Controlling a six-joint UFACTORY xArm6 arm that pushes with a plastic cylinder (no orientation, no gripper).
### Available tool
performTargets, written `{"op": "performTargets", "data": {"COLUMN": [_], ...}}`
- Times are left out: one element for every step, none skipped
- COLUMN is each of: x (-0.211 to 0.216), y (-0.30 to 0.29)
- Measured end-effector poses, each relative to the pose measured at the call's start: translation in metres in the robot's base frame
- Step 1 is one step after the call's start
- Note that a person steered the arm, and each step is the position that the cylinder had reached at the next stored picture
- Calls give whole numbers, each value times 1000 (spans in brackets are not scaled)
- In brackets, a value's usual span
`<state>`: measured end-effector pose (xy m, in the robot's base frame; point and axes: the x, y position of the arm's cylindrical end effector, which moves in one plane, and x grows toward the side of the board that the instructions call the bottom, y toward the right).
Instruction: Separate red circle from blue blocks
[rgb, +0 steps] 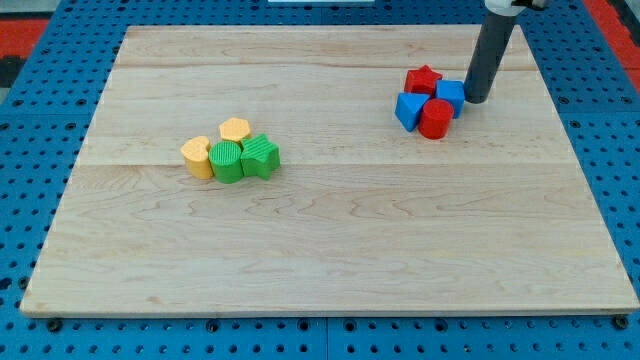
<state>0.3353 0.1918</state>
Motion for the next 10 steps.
{"op": "performTargets", "data": {"x": [-2, -4, -4, -4, -4, -4, -4, 1, 18, 46], "y": [6, 8, 8, 9, 8, 6, -25, -57, -54, -30]}}
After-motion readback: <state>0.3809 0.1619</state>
